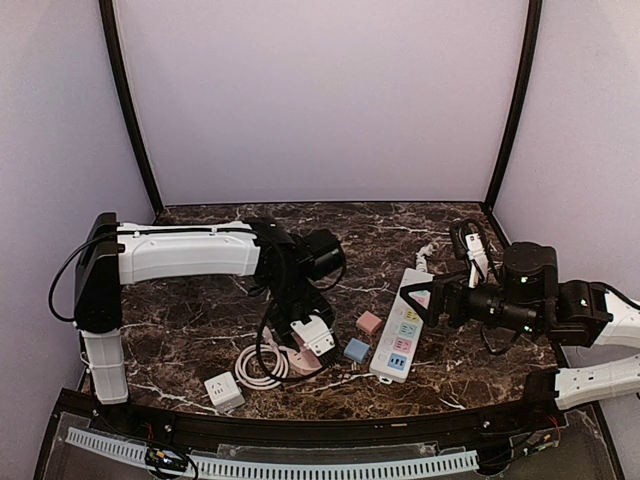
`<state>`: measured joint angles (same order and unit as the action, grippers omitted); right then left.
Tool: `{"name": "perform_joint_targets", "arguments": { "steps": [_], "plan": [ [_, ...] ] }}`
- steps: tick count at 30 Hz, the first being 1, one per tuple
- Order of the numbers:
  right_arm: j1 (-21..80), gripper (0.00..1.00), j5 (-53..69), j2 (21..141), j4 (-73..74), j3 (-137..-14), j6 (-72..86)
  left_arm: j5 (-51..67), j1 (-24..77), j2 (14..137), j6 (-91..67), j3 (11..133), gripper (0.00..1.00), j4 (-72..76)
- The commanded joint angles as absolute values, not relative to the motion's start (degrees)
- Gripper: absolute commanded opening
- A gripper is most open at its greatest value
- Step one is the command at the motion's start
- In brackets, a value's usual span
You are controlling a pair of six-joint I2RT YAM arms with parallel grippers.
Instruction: Insert the plug
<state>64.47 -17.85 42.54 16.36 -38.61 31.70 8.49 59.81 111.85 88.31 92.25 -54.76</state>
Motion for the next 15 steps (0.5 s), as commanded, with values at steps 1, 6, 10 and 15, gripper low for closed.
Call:
{"name": "perform_joint_targets", "arguments": {
  "steps": [1, 6, 10, 15],
  "plan": [
    [64.9, 0.99, -18.0, 42.5, 15.4, -38.1, 30.8, 7.7, 60.6, 112.0, 89.6, 94.5, 0.01, -59.3],
    [65.0, 0.99, -18.0, 42.6, 15.4, -38.1, 30.8, 6.8, 61.4, 111.7, 89.0, 96.5, 0.01, -60.9],
    [64.9, 0.99, -18.0, 42.7, 15.3, -38.0, 30.8, 7.2, 61.6, 111.6, 88.1, 97.4, 0.01, -61.7],
    [64.9, 0.99, -18.0, 42.9, 15.2, -37.9, 30.8, 7.4, 61.9, 112.3, 87.1, 97.5, 0.01, -63.7]
  ]
}}
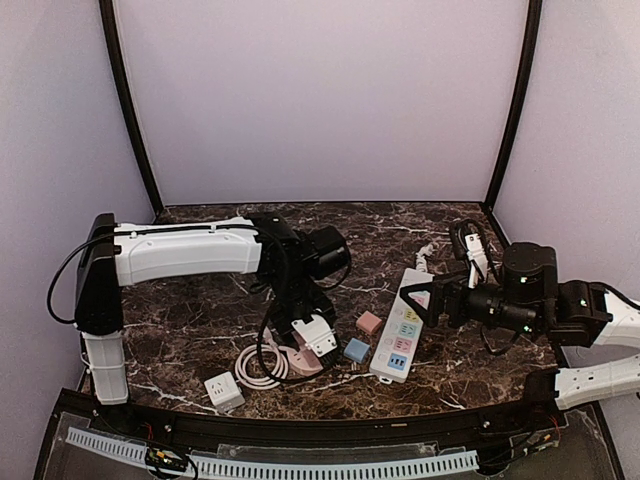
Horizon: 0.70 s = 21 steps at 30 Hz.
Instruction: Insert the plug
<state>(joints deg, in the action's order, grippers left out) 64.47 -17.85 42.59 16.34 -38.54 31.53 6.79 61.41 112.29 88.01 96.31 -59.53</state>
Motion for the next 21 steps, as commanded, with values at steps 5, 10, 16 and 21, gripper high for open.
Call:
{"name": "perform_joint_targets", "arguments": {
  "steps": [5, 10, 16, 21],
  "plan": [
    [64.9, 0.99, -17.7, 43.3, 15.1, -37.9, 30.7, 7.8, 61.9, 112.4, 86.4, 96.6, 0.01, -63.0],
    [64.9, 0.99, -17.7, 43.3, 15.1, -38.0, 30.7, 7.9, 62.0, 113.0, 86.0, 96.2, 0.01, -61.9],
    [65.0, 0.99, -17.7, 43.2, 15.1, -37.9, 30.6, 7.8, 62.0, 113.8, 86.1, 95.6, 0.01, -60.8],
    [64.9, 0.99, -17.7, 43.2, 15.1, -37.9, 30.5, 7.3, 62.0, 114.3, 86.0, 95.6, 0.01, -60.3]
  ]
}}
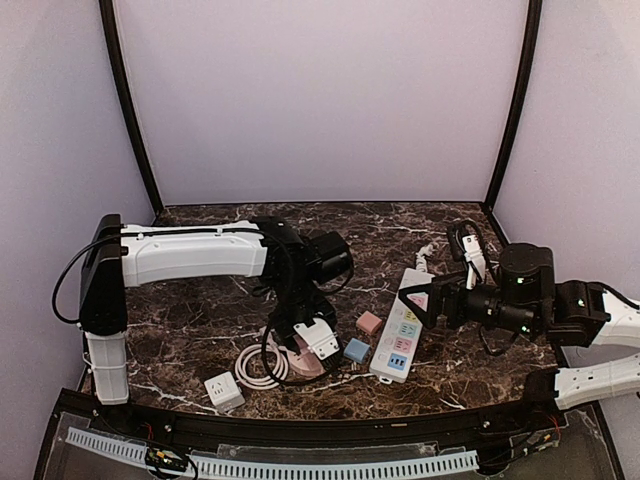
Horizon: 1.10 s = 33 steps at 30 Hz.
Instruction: Insert the plug
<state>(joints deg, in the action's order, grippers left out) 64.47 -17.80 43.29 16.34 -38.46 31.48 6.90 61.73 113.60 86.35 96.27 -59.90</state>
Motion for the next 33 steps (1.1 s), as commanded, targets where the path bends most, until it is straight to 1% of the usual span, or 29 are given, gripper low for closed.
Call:
{"name": "perform_joint_targets", "arguments": {
  "steps": [1, 23, 29, 33],
  "plan": [
    [65.0, 0.99, -17.6, 43.2, 15.1, -37.9, 30.5, 7.2, 62.0, 114.4, 86.0, 95.6, 0.01, -60.3],
    [64.9, 0.99, -17.2, 43.2, 15.0, -37.8, 30.4, 3.6, 62.1, 115.5, 85.9, 96.4, 0.01, -62.4],
    [64.9, 0.99, -17.3, 43.5, 15.0, -37.8, 30.3, 0.7, 62.9, 117.4, 85.1, 97.9, 0.01, -63.9],
    [65.0, 0.99, -17.3, 43.5, 14.9, -37.8, 30.3, -3.2, 63.7, 118.5, 85.0, 98.9, 0.01, -64.7]
  ]
}}
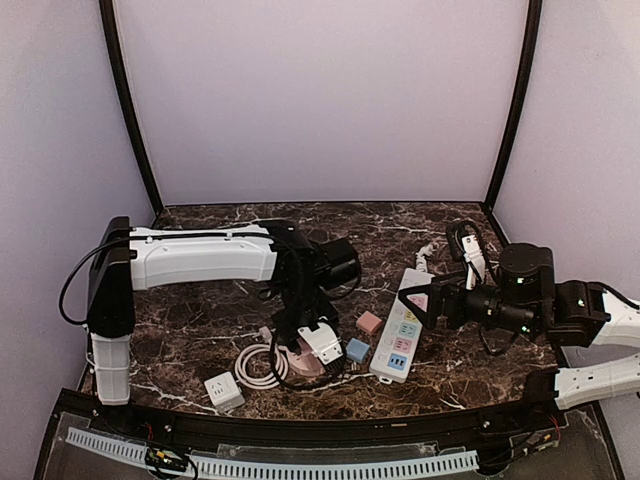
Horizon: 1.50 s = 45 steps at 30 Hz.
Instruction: Insert the plug
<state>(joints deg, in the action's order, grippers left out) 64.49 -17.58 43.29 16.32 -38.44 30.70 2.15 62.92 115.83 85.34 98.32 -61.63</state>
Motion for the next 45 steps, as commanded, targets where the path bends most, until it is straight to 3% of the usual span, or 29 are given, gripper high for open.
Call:
{"name": "perform_joint_targets", "arguments": {
  "steps": [1, 8, 36, 45],
  "plan": [
    [64.9, 0.99, -17.2, 43.5, 14.9, -37.8, 30.3, -3.6, 63.9, 119.0, 84.9, 99.4, 0.01, -65.6],
    [64.9, 0.99, -17.1, 43.6, 14.9, -37.8, 30.3, -8.1, 64.8, 122.9, 85.0, 104.5, 0.01, -70.0],
    [64.9, 0.99, -16.8, 43.8, 14.6, -37.6, 30.4, -8.5, 65.0, 130.0, 82.9, 103.7, 0.01, -67.8],
    [64.9, 0.99, -17.0, 44.0, 14.7, -37.5, 30.3, -17.0, 66.2, 133.0, 80.0, 106.3, 0.01, -71.8]
  ]
}}
